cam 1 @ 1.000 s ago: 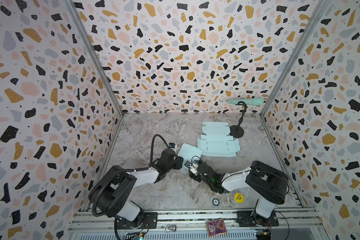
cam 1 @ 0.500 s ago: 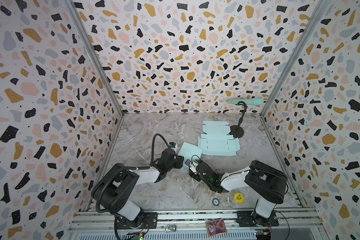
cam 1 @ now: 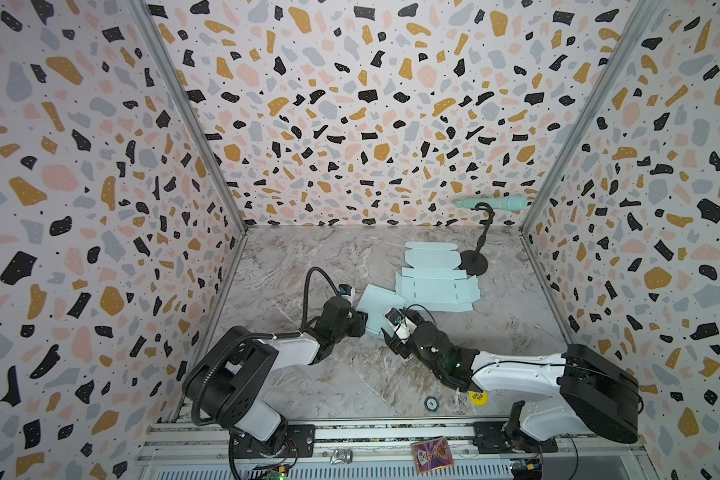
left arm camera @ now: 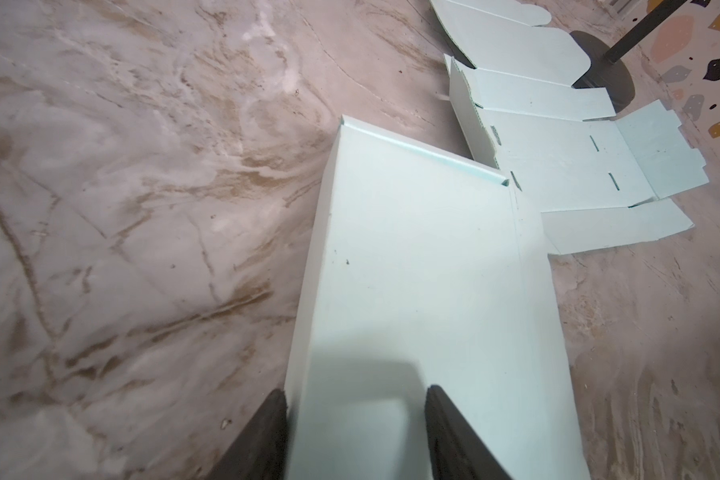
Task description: Fold the paper box
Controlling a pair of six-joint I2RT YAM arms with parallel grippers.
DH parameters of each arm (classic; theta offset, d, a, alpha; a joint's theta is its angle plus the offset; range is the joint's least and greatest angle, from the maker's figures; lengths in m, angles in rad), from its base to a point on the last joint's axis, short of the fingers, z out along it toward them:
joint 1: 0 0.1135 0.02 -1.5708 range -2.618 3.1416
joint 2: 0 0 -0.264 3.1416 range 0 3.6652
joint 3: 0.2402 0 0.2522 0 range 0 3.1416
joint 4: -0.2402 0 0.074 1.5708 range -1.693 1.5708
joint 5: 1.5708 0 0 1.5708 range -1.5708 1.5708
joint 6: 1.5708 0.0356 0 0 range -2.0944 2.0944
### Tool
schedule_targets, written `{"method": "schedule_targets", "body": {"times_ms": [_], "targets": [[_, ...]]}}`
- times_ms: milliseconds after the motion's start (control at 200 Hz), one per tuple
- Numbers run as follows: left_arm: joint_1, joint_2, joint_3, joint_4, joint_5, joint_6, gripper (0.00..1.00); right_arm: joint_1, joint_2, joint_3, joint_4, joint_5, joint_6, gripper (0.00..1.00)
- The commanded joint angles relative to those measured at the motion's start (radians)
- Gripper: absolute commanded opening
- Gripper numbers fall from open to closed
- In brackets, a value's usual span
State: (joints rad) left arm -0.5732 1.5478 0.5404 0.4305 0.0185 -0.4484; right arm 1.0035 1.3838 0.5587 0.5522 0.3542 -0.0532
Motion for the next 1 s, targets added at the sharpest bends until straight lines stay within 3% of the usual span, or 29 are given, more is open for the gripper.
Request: {"method": "schedule_targets", "body": {"times_ms": [0, 135, 410, 996], "targets": [[-0.010, 0.054, -0.010, -0.149, 0.020, 0.030, 0.55, -0.056, 0.001, 0.006, -0.102, -0.090, 0.102, 0.69], [-0.011, 0.064, -0.006, -0.148, 0.023, 0.030, 0.55, -0.076, 0.082, 0.034, -0.106, -0.157, 0.116, 0.65], [-0.010, 0.069, -0.006, -0.152, 0.027, 0.032, 0.54, -0.112, 0.224, 0.076, -0.089, -0.210, 0.162, 0.47], [-0.011, 0.064, -0.037, -0.132, 0.037, 0.021, 0.54, -0.095, 0.327, 0.101, -0.046, -0.274, 0.192, 0.37]]}}
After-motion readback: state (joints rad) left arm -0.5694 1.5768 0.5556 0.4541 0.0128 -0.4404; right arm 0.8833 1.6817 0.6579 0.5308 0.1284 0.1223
